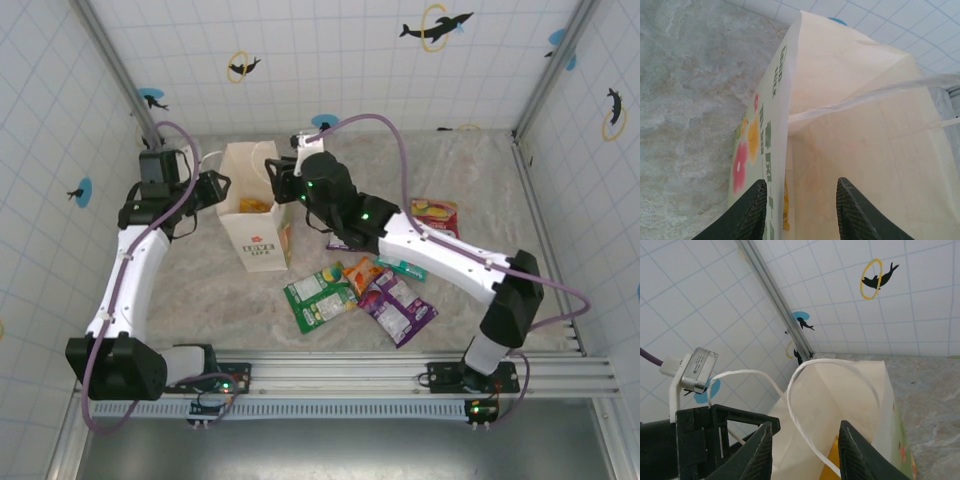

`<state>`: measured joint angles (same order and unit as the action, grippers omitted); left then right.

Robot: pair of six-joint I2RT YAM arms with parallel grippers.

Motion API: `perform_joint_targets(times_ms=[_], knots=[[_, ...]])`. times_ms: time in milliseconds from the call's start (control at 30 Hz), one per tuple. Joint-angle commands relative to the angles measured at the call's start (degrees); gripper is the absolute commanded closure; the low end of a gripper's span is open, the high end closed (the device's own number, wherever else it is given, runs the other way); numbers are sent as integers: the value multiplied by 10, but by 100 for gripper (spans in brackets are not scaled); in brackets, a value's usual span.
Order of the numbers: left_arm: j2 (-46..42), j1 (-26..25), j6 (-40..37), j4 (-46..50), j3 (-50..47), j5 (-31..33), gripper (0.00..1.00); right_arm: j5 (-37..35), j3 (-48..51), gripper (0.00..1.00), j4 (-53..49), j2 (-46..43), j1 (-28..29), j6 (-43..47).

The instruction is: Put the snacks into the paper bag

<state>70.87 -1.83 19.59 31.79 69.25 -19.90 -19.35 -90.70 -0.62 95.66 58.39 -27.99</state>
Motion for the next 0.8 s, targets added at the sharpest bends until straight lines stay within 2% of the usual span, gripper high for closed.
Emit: perform_joint_targets(times_ms=[0,100,433,567,767], knots=[[-21,-3,8,19,16,8,58,0,21,59,-51,-43,-7,26],[-27,-3,10,30,13,15,57,-14,62,57,-100,-76,-18,27],[-67,-2,18,46,-28,33,54,74,293,51,-183,-216,-143,-69],[-75,-3,23,41,-44,28,54,169,423,48,-130,-280,-247,-96],[-81,-2,29,30,-57,36,54,225,555,46,-65,-330,-409,-127]])
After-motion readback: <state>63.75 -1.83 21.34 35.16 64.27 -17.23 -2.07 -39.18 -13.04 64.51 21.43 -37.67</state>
